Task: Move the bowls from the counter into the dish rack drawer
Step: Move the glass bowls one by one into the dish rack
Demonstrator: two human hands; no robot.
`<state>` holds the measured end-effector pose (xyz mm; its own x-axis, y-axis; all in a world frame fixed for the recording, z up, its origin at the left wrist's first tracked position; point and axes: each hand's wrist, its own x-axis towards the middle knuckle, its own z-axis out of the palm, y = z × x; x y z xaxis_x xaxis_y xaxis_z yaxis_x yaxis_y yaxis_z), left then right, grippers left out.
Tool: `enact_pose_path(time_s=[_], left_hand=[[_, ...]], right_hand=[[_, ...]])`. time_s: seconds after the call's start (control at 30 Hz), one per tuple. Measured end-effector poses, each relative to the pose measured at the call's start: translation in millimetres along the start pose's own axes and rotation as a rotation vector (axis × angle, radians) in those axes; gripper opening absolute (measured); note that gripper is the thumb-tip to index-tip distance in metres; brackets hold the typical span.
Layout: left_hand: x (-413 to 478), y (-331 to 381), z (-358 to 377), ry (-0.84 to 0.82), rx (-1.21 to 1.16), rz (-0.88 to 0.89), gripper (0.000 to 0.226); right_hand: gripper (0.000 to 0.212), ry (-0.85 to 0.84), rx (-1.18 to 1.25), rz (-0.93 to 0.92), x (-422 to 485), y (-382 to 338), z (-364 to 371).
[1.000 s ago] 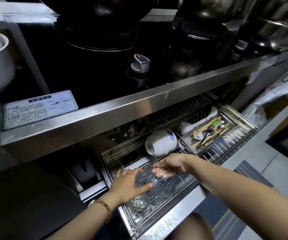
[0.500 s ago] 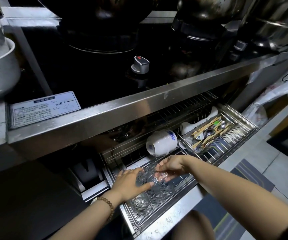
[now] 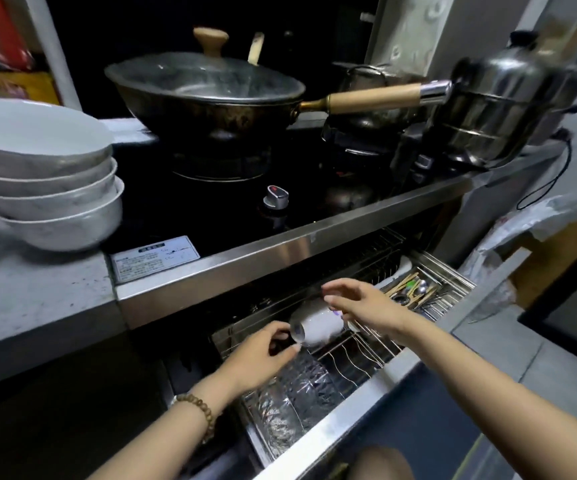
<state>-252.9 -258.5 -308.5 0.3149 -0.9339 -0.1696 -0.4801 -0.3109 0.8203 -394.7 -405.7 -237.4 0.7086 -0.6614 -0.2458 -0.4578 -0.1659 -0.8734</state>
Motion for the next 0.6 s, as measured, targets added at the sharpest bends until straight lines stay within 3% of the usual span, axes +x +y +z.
enact_pose_path(time_s=[0.3, 0.6], left_hand=[[-79, 93, -101, 0.282, 0.060, 0.358, 0.040], [-167, 112, -215, 0.584, 0.061, 0.429, 0.039]], right_hand=[[0.034, 0.060, -0.064, -0.443, -65, -113, 4], [0.042, -0.036, -0.141, -0.688, -82, -215, 69]])
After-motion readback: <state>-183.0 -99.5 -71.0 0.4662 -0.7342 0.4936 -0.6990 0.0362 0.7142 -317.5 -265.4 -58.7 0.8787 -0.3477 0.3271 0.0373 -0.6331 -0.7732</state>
